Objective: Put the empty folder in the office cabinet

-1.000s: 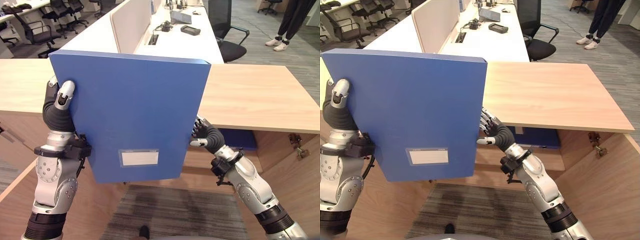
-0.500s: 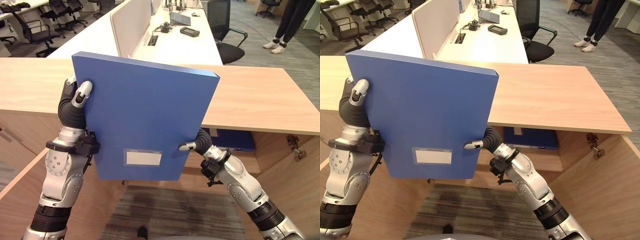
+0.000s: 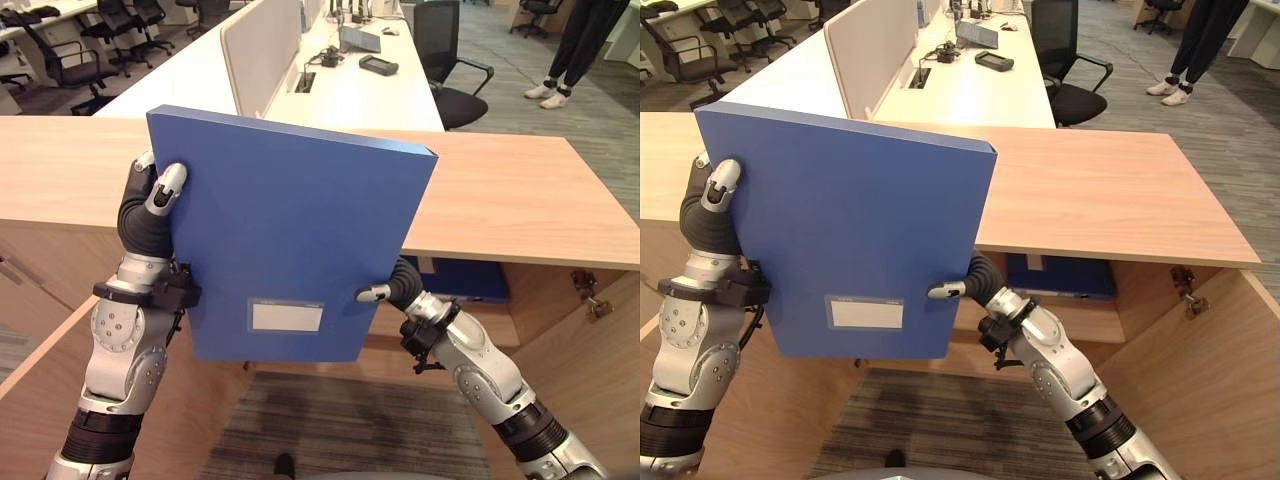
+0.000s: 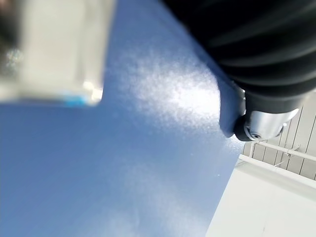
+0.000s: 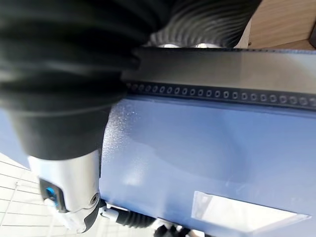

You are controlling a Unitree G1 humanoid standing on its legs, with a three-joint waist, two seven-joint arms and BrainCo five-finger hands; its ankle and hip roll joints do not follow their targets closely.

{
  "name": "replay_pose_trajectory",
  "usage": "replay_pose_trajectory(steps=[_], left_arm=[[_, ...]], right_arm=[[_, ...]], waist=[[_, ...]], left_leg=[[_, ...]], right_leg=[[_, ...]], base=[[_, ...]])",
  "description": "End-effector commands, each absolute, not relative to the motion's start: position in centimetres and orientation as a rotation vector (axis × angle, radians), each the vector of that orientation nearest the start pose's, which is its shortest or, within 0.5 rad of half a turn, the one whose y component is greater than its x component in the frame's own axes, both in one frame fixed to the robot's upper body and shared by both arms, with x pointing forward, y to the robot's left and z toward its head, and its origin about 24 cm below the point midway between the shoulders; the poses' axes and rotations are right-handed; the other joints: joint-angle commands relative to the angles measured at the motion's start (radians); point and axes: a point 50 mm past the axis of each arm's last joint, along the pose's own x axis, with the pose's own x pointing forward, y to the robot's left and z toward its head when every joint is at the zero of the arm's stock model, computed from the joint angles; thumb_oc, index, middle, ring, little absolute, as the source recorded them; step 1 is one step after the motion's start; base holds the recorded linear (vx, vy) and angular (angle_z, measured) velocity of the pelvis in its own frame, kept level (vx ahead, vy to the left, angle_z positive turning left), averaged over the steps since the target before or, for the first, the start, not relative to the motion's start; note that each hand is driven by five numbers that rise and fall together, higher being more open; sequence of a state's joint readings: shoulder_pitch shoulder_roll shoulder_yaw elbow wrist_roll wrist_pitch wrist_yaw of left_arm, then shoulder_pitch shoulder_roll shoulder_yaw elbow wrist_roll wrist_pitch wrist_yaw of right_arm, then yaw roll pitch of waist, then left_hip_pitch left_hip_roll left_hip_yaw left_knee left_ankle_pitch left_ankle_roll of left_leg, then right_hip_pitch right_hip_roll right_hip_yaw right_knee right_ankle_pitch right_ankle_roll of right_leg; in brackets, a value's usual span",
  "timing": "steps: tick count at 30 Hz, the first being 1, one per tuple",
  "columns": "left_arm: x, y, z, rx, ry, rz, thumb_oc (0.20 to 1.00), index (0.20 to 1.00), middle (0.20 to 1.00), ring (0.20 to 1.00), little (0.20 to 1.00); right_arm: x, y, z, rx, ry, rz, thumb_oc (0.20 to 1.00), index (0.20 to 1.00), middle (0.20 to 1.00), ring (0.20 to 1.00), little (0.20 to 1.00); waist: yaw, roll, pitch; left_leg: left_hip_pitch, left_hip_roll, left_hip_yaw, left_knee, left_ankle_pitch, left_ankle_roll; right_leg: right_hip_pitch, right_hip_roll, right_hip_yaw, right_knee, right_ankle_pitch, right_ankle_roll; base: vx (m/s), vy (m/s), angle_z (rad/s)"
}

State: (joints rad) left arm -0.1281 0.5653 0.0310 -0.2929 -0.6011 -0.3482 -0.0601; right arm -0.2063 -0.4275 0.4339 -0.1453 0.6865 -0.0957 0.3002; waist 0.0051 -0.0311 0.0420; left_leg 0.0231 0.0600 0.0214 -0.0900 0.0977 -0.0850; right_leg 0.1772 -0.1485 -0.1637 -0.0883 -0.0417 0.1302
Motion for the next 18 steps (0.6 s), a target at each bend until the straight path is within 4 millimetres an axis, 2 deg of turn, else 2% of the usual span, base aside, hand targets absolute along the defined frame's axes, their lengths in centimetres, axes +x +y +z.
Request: replay_pose_trajectory(steps=[1,2,3,4,8,10,13,18], left_arm=[[25.3,20.0,20.9,-0.033,-0.815,-0.249,0.200,0.200,0.200,0.200,0.200],[25.3,19.9,20.9,-0.044,-0.815,-0.249,0.200,0.200,0.200,0.200,0.200],[25.3,19.7,20.8,-0.058,-0.816,-0.248,0.200,0.200,0.200,0.200,0.200],[25.4,19.5,20.8,-0.070,-0.815,-0.247,0.200,0.200,0.200,0.200,0.200],[25.4,18.9,20.7,-0.108,-0.817,-0.240,0.200,0.200,0.200,0.200,0.200],[25.4,18.7,20.6,-0.118,-0.818,-0.241,0.200,0.200,0.200,0.200,0.200],[25.4,18.6,20.5,-0.131,-0.813,-0.240,0.200,0.200,0.200,0.200,0.200],[25.3,18.7,20.4,-0.143,-0.809,-0.225,0.200,0.200,0.200,0.200,0.200]], right_arm=[[25.7,-7.6,13.0,0.277,-0.324,0.848,1.000,1.000,1.000,1.000,1.000],[25.8,-7.7,12.7,0.268,-0.314,0.828,1.000,1.000,1.000,1.000,1.000],[26.0,-7.8,12.4,0.255,-0.305,0.808,0.950,0.950,0.950,0.950,0.950],[26.2,-7.9,12.1,0.243,-0.297,0.782,0.200,0.200,0.200,0.200,0.200],[26.8,-8.5,10.7,0.227,-0.252,0.673,0.200,0.200,0.200,0.200,0.200],[27.1,-8.8,10.2,0.225,-0.235,0.631,0.200,0.200,0.200,0.200,0.200],[27.2,-8.9,9.9,0.236,-0.222,0.613,0.200,0.200,0.200,0.200,0.200],[27.3,-9.4,9.4,0.259,-0.204,0.568,0.200,0.200,0.200,0.200,0.200]], waist=[[-0.003,-0.006,-0.032],[-0.004,-0.006,-0.031],[-0.004,-0.005,-0.031],[-0.005,-0.005,-0.030],[-0.006,-0.005,-0.031],[-0.006,-0.008,-0.028],[-0.005,-0.008,-0.028],[-0.003,-0.009,-0.026]], left_leg=[[0.096,0.011,-0.019,0.003,-0.141,-0.002],[0.096,0.011,-0.020,0.003,-0.141,-0.002],[0.096,0.011,-0.021,0.003,-0.142,-0.002],[0.096,0.011,-0.021,0.003,-0.143,-0.001],[0.104,0.014,-0.023,0.003,-0.158,-0.001],[0.098,0.011,-0.024,0.003,-0.147,0.001],[0.105,0.013,-0.025,0.003,-0.160,0.000],[0.101,0.010,-0.026,0.003,-0.150,0.001]], right_leg=[[-0.067,-0.019,0.019,0.011,0.047,0.041],[-0.067,-0.020,0.018,0.012,0.047,0.041],[-0.067,-0.020,0.018,0.012,0.046,0.041],[-0.068,-0.021,0.019,0.013,0.046,0.040],[-0.058,-0.018,0.015,0.013,0.035,0.041],[-0.064,-0.020,0.014,0.016,0.044,0.040],[-0.056,-0.017,0.013,0.014,0.034,0.041],[-0.060,-0.018,0.011,0.017,0.041,0.041]], base=[[0.00,0.000,0.00],[0.00,0.000,0.00],[0.00,0.000,0.00],[0.00,0.000,0.00],[0.01,-0.002,0.00],[0.00,0.000,0.00],[0.02,-0.002,0.00],[0.00,0.000,0.00]])
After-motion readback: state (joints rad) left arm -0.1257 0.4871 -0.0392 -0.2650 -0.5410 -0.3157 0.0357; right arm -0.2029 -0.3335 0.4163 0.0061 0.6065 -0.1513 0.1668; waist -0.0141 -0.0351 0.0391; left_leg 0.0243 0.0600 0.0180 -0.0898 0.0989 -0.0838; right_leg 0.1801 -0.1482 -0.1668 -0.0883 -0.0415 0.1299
